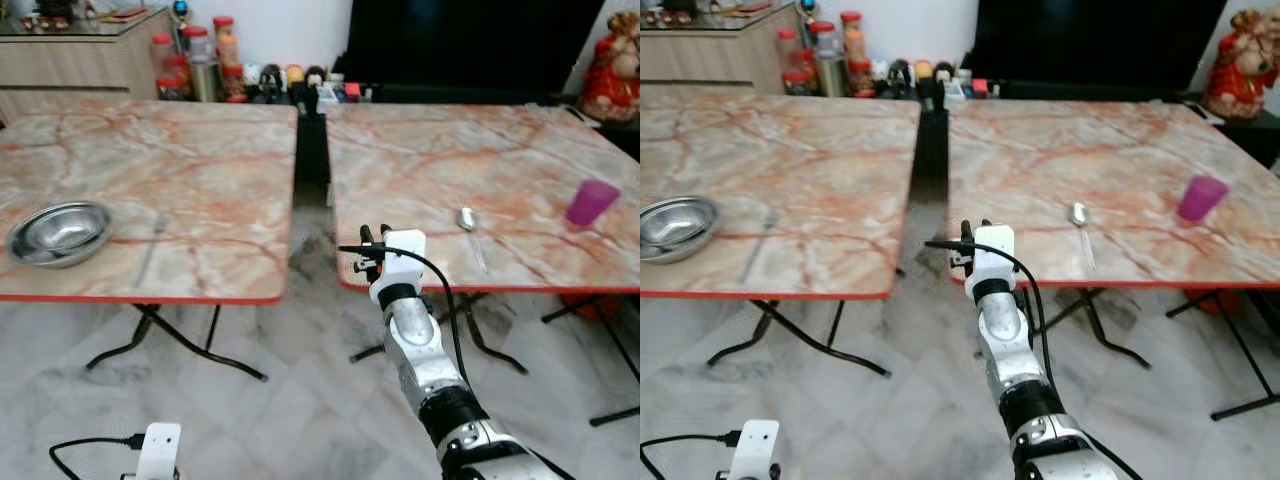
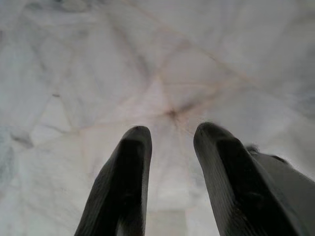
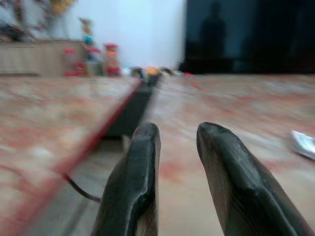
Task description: Setting the table
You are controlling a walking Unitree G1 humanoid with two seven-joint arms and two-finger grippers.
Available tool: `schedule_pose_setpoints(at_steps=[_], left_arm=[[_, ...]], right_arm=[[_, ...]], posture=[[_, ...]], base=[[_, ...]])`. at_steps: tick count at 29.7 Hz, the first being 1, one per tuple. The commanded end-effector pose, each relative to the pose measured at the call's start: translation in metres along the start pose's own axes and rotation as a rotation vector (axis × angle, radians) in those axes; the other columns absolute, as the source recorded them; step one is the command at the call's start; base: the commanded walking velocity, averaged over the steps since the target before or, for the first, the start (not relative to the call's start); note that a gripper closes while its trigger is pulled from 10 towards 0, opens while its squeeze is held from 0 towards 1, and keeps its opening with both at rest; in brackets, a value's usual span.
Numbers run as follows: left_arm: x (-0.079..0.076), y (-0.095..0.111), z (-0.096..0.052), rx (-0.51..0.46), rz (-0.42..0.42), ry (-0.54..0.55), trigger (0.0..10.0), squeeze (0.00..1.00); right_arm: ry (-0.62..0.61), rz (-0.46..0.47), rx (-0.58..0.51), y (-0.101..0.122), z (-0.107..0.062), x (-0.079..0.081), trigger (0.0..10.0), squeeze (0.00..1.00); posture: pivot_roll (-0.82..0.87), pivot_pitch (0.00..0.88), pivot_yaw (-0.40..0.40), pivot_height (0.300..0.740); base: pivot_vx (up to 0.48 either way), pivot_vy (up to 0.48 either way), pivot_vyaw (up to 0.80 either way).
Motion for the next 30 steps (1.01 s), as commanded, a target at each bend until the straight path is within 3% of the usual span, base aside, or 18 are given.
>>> schedule_pose_setpoints(at_steps=[1,4,10,21,30], left_arm=[[-0.002,0.001,0.0,-0.012,0.013,-0.007,10.0,0.0],[-0.004,0.001,0.0,-0.012,0.018,-0.013,10.0,0.0],[-0.004,0.001,0.0,-0.013,0.018,-0.015,10.0,0.0],[-0.001,0.012,0.001,-0.059,-0.038,-0.006,10.0,0.0],[0.002,0.013,0.001,-0.056,-0.044,0.014,10.0,0.0]], right_arm=[[-0.01,0.001,-0.012,0.004,0.001,-0.004,10.0,0.0],[-0.032,-0.017,-0.01,0.005,0.001,-0.014,10.0,0.0],[-0.039,-0.021,-0.013,0.006,0.001,-0.017,10.0,0.0],[-0.011,-0.014,-0.003,0.006,0.003,-0.007,10.0,0.0],[0.033,-0.018,0.003,0.005,0.003,0.003,10.0,0.0]], posture=[[-0.04,0.0,-0.027,0.736],[-0.05,0.0,-0.027,0.736],[-0.05,0.0,-0.028,0.736],[-0.04,0.0,-0.035,0.736],[-0.04,0.0,-0.036,0.736]], base=[[0.0,-0.382,0.0],[0.0,-0.381,0.0],[0.0,-0.369,0.0],[0.0,0.0,0.0],[0.366,0.0,0.0]])
Point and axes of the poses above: a point about 5 cm out from each wrist's last joint towards the gripper, its own z axis pointing out of the wrist towards the gripper, its own y axis along the axis of the wrist's last joint, x = y × z, the point moved 1 cm from there along z, pointing out of the wrist towards the gripper, and after that the axes turned 15 degrees about z, right-handed, at the moved point
